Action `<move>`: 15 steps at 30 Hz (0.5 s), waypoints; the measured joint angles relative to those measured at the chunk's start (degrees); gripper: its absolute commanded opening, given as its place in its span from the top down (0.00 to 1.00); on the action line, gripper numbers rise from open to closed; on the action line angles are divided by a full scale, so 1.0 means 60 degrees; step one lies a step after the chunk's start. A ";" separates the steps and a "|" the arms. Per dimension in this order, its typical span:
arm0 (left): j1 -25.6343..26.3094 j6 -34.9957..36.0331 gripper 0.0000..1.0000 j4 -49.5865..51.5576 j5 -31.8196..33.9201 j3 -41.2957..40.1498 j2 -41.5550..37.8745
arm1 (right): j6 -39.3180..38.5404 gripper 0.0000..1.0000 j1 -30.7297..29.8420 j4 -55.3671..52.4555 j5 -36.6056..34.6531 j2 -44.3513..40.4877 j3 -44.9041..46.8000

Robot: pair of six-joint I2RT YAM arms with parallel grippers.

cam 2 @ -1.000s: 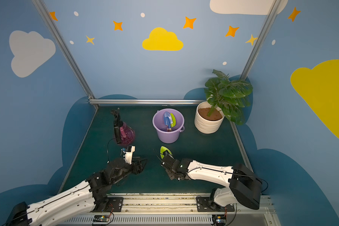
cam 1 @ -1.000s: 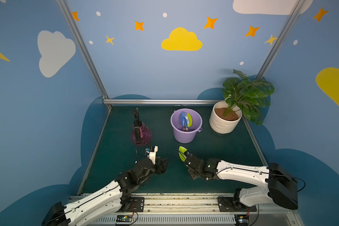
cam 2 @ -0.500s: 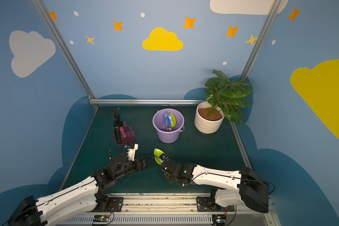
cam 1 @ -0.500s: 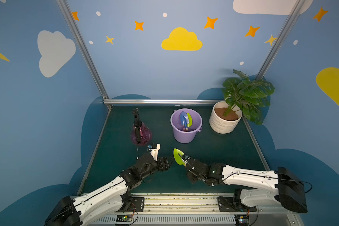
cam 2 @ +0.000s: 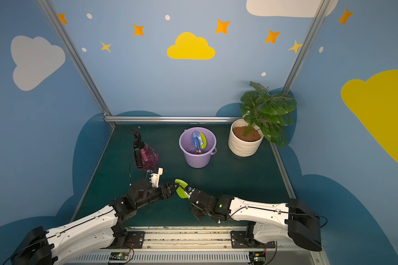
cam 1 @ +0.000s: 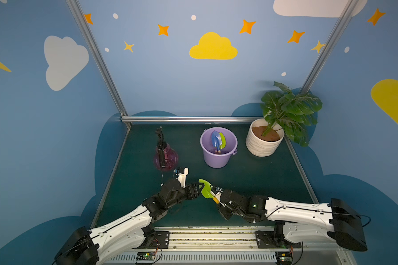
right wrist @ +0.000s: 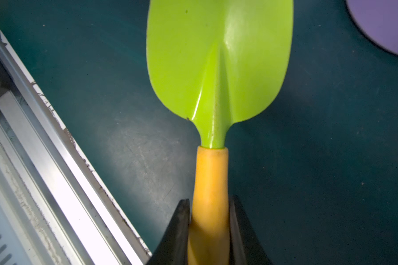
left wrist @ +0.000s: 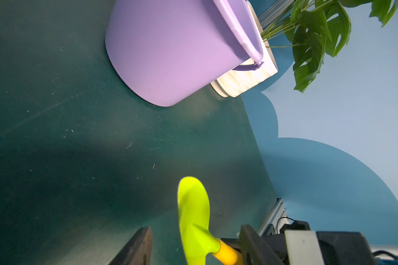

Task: Organize the gardening tools
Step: Pick up the gardening tool from the center of the board.

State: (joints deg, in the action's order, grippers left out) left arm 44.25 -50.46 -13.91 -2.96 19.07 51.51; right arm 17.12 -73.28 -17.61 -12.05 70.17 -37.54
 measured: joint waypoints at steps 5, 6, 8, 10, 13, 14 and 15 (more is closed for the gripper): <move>-0.0007 0.0026 0.56 -0.0066 -0.0047 0.0000 -0.0007 | -0.0076 0.96 -0.0120 0.0047 -0.0004 0.0189 0.0000; -0.0015 0.0026 0.58 -0.0066 -0.0047 0.0000 -0.0007 | -0.0080 0.97 -0.0124 0.0047 -0.0022 0.0197 0.0000; -0.0029 0.0051 0.60 -0.0069 -0.0047 -0.0004 -0.0015 | -0.0080 0.96 -0.0138 0.0051 -0.0069 0.0197 0.0000; -0.0047 0.0055 0.60 -0.0073 -0.0047 -0.0004 -0.0011 | -0.0084 0.97 -0.0157 0.0051 -0.0102 0.0197 0.0000; -0.0062 0.0066 0.57 -0.0109 -0.0051 -0.0007 0.0018 | -0.0091 0.96 -0.0182 0.0055 -0.0149 0.0193 0.0000; -0.0062 0.0069 0.57 -0.0138 -0.0051 -0.0007 0.0062 | -0.0091 0.96 -0.0197 0.0055 -0.0157 0.0189 0.0000; -0.0062 0.0073 0.57 -0.0168 -0.0055 -0.0007 0.0113 | -0.0098 0.96 -0.0208 0.0055 -0.0157 0.0186 0.0000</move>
State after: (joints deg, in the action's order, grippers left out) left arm 43.88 -50.02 -14.92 -3.29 19.03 52.18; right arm 16.53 -74.52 -17.28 -12.99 71.29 -37.54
